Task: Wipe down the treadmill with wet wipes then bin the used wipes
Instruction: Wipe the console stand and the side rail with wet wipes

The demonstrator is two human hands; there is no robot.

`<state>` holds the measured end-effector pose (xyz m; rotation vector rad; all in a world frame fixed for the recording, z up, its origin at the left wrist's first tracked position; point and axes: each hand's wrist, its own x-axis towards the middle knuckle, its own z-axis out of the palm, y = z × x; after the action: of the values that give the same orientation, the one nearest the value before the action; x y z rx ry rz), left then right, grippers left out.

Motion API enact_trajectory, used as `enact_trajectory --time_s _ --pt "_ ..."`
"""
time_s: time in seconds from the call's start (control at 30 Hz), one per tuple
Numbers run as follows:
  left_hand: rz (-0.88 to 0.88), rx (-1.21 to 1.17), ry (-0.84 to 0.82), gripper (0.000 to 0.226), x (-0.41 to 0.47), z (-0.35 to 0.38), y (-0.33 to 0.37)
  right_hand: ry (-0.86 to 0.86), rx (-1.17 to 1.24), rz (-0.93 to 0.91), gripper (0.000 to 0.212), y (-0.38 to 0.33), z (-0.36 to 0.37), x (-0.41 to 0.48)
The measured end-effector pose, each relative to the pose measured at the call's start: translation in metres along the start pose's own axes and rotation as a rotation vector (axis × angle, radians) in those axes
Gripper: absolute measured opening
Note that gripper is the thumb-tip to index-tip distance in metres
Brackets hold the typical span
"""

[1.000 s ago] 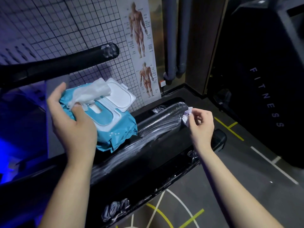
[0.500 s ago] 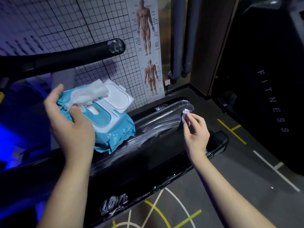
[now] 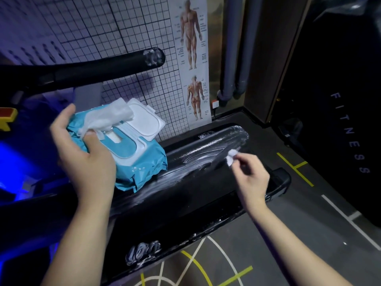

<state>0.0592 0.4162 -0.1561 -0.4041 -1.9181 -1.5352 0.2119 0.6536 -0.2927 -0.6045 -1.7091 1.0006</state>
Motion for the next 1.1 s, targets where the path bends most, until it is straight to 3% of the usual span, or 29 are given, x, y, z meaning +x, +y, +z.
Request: enact_trajectory --time_s 0.17,0.23,0.4,0.6,0.77,0.83,0.97,1.1 --pt "-0.012 -0.004 0.014 0.053 -0.002 -0.007 -0.001 0.097 -0.011 0.116 0.018 0.004 0.015 0.019" --pt "-0.008 0.009 0.012 0.053 -0.003 -0.011 -0.002 0.082 -0.050 0.087 0.025 0.000 0.025 0.013" --pt "-0.006 0.040 0.033 0.054 -0.002 -0.027 -0.002 0.097 -0.096 -0.094 0.018 -0.016 0.044 -0.009" --pt "-0.023 0.019 0.059 0.054 -0.004 -0.037 -0.005 -0.122 -0.040 -0.226 0.023 -0.020 0.060 -0.046" --pt "-0.051 0.012 0.074 0.054 -0.005 -0.040 -0.006 -0.437 -0.071 -0.320 0.013 -0.029 0.054 -0.058" --pt "-0.059 0.023 0.089 0.054 -0.006 -0.044 -0.007 -0.370 -0.044 -0.239 0.012 -0.030 0.045 -0.050" --pt "-0.051 0.030 0.116 0.055 -0.003 -0.056 -0.013 -0.118 0.143 0.169 0.016 -0.032 0.035 -0.020" --pt "-0.050 0.052 0.160 0.055 0.000 -0.070 -0.022 -0.004 0.156 0.238 0.011 -0.034 0.045 -0.015"
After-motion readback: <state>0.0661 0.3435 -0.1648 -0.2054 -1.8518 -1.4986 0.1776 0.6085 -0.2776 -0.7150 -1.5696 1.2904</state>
